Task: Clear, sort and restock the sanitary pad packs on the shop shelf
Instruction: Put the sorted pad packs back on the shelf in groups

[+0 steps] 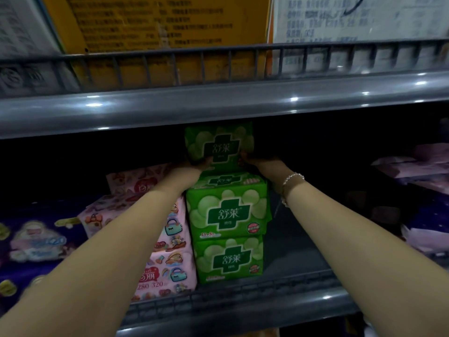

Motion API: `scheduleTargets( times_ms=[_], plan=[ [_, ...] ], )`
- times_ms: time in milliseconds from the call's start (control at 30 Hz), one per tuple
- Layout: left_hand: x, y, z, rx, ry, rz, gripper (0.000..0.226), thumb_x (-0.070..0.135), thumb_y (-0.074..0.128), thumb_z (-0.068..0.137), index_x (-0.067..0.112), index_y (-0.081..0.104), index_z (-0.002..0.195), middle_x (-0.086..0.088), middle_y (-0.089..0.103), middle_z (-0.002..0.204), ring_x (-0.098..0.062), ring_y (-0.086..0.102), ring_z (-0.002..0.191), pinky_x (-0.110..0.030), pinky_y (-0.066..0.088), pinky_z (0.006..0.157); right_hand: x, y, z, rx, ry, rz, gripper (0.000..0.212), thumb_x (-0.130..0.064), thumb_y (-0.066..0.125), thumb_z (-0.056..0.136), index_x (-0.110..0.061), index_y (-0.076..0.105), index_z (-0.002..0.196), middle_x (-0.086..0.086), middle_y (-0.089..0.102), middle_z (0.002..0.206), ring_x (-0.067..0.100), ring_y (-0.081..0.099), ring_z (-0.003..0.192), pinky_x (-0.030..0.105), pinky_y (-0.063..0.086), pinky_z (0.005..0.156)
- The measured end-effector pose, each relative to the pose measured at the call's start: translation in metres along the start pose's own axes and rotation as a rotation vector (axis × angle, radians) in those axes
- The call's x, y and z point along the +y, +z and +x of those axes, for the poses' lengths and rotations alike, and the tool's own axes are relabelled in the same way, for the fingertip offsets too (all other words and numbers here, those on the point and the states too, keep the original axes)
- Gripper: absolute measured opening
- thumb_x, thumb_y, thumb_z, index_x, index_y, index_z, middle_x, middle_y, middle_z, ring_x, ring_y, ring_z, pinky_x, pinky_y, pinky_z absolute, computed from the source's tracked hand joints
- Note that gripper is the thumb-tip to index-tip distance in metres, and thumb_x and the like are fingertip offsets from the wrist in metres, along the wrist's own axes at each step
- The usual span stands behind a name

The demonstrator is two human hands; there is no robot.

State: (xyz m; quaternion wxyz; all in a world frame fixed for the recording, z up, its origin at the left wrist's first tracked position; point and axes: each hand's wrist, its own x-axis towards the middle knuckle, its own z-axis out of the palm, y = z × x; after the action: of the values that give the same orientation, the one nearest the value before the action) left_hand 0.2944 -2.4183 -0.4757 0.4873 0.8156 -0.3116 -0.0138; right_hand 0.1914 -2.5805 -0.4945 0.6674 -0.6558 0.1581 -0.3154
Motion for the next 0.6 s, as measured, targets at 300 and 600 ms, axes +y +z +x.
scheduleTargets(
  times_ms=[300, 600],
  plan=[
    [0.008, 0.000, 0.001, 0.036, -0.068, 0.164, 0.077, 0.053, 0.053, 0.092, 0.007, 0.029, 0.149, -0.014, 0.032, 0.155, -0.029, 0.033, 0.141, -0.032, 0.029, 0.113, 0.006, -0.004, 0.009, 0.007, 0.016, 0.021, 0.090, -0.040, 0.092, 0.045, -0.001, 0.063, 0.121, 0.017, 0.069, 0.113, 0.031, 0.066, 0.104, 0.047, 0.051, 0.096],
    [0.007, -0.025, -0.060, -0.106, 0.077, 0.332, 0.055, 0.050, 0.058, 0.091, 0.016, 0.054, 0.135, -0.007, 0.057, 0.134, -0.025, 0.056, 0.119, -0.023, 0.042, 0.088, 0.001, -0.006, -0.071, 0.014, -0.049, -0.090, 0.045, -0.039, 0.068, 0.087, -0.025, 0.053, 0.128, -0.005, 0.065, 0.105, 0.009, 0.063, 0.090, 0.020, 0.051, 0.072]
  ],
)
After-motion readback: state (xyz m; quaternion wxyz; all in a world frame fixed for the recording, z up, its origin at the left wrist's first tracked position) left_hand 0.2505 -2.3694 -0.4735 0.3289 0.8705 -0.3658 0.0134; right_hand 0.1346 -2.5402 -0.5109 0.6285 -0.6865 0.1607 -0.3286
